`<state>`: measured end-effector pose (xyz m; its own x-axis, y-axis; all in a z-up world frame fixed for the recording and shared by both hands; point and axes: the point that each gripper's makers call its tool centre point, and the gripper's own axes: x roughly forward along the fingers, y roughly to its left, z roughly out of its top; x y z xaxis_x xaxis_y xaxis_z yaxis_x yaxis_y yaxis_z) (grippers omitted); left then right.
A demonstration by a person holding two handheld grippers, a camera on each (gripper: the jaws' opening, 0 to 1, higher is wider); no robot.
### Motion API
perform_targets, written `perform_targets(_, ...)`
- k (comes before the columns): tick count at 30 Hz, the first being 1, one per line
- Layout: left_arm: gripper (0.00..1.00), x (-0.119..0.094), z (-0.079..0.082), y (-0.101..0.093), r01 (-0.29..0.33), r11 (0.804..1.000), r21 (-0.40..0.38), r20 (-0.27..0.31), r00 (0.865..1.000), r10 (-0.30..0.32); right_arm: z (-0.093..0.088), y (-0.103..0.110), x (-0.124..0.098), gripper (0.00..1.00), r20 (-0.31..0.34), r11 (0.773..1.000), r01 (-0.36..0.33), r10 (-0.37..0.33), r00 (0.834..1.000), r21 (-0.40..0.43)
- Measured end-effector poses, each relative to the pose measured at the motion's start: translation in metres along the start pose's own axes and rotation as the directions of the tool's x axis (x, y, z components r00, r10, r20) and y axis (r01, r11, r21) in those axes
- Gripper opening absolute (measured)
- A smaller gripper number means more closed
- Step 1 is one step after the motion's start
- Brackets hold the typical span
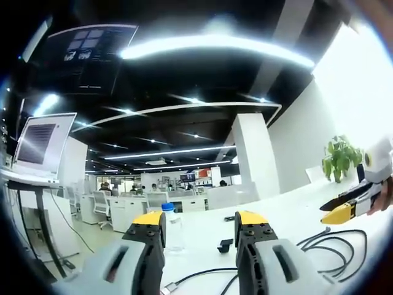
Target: Coil the Type-C to USB data cable on the desktop and secure it with Velcro straps.
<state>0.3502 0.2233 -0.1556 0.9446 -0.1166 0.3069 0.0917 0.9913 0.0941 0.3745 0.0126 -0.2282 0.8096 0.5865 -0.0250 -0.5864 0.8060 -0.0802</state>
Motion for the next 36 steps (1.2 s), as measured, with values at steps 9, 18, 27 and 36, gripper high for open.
perform_targets(9, 0.46, 0.0, 0.001, -0.002, 0.01, 1.0, -0.005, 0.002, 1.0, -0.01, -0.013, 0.034, 0.029, 0.33, -0.063, 0.995, -0.104, 0.104, 0.993, -0.003)
perform_targets(18, 0.46, 0.001, 0.001, 0.002, -0.001, 1.0, -0.006, -0.001, 1.0, 0.001, -0.035, 0.062, 0.062, 0.29, -0.155, 0.982, -0.189, 0.189, 0.97, 0.02)
perform_targets(27, 0.46, 0.002, 0.0, 0.002, 0.002, 1.0, 0.0, -0.004, 1.0, -0.002, -0.057, 0.074, 0.082, 0.27, -0.222, 0.977, -0.21, 0.215, 0.951, 0.045)
perform_targets(36, 0.46, 0.001, -0.001, 0.002, 0.003, 1.0, 0.001, -0.006, 1.0, -0.003, -0.059, 0.075, 0.095, 0.24, -0.25, 0.979, -0.193, 0.203, 0.947, 0.065)
